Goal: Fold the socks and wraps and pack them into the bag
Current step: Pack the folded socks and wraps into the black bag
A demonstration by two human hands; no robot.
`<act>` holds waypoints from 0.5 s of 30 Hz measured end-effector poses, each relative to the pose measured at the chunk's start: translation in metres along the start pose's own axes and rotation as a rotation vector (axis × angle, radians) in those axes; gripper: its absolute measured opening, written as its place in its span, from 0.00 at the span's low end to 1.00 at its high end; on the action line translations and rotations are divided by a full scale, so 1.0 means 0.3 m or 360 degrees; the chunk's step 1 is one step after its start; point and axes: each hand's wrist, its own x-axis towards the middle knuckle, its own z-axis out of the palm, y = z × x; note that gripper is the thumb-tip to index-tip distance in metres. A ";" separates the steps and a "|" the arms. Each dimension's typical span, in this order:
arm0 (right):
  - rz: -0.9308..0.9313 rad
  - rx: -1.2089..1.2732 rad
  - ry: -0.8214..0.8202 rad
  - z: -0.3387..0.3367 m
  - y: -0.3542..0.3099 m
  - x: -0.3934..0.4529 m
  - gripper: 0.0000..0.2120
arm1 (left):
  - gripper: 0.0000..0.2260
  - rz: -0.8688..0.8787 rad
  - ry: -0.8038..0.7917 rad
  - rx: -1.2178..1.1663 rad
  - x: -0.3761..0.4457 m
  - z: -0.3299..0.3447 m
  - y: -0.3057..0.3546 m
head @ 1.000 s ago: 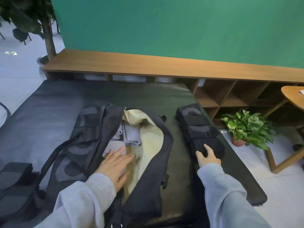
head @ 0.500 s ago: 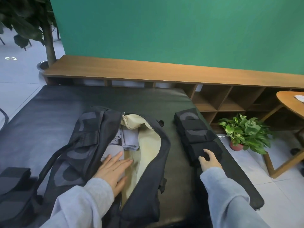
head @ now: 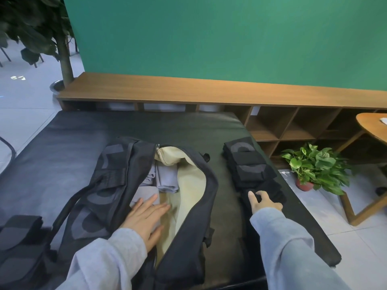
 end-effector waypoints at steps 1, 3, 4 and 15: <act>-0.0001 0.0001 0.0002 0.001 0.009 -0.012 0.18 | 0.23 0.0004 -0.0009 0.0007 0.001 -0.002 0.002; -0.0011 0.0026 0.0001 0.004 0.035 -0.031 0.14 | 0.23 -0.0001 -0.0017 0.0019 0.001 -0.005 0.003; -0.0025 0.0048 0.0002 0.005 0.050 -0.040 0.10 | 0.23 -0.0006 -0.0024 0.0017 0.002 -0.007 0.003; -0.0289 0.0674 0.0008 0.004 0.117 -0.141 0.17 | 0.26 -0.0207 -0.0080 -0.0158 0.009 -0.045 0.031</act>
